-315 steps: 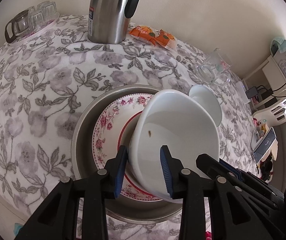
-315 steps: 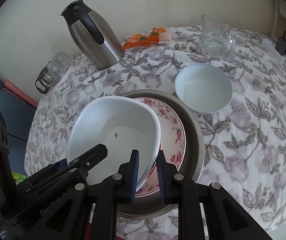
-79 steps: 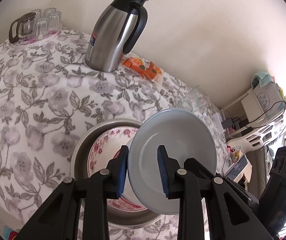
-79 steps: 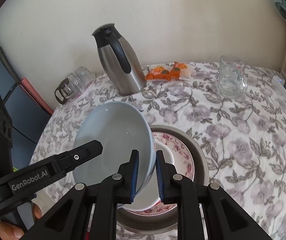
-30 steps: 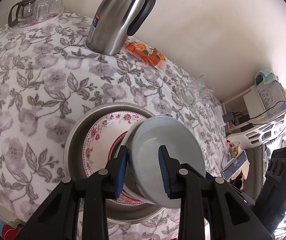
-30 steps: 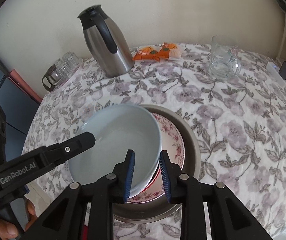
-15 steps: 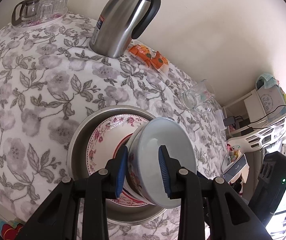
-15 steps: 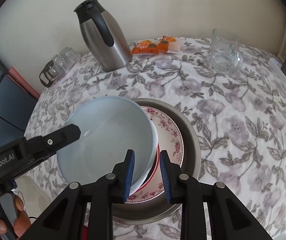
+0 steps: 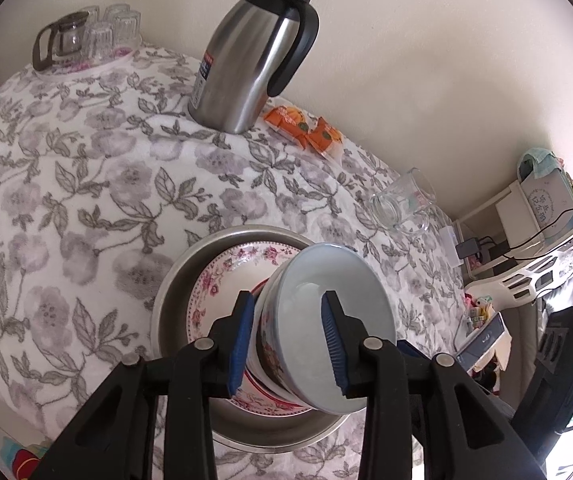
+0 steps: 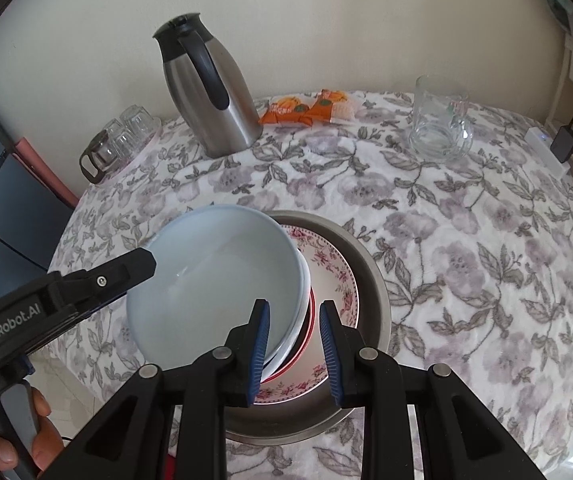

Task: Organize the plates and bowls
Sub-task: 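Lower the pale round bowl into the stacked bowls in the basin, then open both grippers to release the round bowl and pull back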

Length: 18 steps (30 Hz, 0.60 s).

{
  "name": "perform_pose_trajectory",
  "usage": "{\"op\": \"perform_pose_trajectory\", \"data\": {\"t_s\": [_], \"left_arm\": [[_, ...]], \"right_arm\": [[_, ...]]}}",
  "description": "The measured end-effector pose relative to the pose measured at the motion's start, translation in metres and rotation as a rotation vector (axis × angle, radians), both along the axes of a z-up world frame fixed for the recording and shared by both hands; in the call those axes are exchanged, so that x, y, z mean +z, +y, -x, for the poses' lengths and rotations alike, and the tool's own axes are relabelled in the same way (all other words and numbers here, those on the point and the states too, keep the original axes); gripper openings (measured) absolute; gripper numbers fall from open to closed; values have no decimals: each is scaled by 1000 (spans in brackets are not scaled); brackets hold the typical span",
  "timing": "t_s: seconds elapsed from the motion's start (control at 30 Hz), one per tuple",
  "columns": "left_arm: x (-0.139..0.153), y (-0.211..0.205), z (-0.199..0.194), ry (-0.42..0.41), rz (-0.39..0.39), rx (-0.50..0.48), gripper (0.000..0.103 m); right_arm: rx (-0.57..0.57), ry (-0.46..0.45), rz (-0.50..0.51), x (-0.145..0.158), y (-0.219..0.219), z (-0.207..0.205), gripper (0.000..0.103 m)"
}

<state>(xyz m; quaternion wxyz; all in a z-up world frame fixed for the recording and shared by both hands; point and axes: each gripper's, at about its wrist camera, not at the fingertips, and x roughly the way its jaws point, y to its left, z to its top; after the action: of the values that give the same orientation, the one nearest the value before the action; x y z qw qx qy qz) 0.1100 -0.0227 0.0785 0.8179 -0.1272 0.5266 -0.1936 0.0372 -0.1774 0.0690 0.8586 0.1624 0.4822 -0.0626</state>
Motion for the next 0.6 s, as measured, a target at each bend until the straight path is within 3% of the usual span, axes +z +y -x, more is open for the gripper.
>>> {"op": "perform_pose_trajectory", "data": {"t_s": [0.33, 0.47, 0.53, 0.6], "left_arm": [[5, 11, 14, -77, -96, 58, 65], [1, 16, 12, -56, -104, 87, 66], [3, 18, 12, -69, -106, 103, 79], [4, 19, 14, -86, -117, 117, 83]], "right_arm": [[4, -48, 30, 10, 8, 13, 30], [6, -49, 33, 10, 9, 14, 31], [3, -49, 35, 10, 9, 14, 31], [0, -47, 37, 9, 8, 15, 31]]}}
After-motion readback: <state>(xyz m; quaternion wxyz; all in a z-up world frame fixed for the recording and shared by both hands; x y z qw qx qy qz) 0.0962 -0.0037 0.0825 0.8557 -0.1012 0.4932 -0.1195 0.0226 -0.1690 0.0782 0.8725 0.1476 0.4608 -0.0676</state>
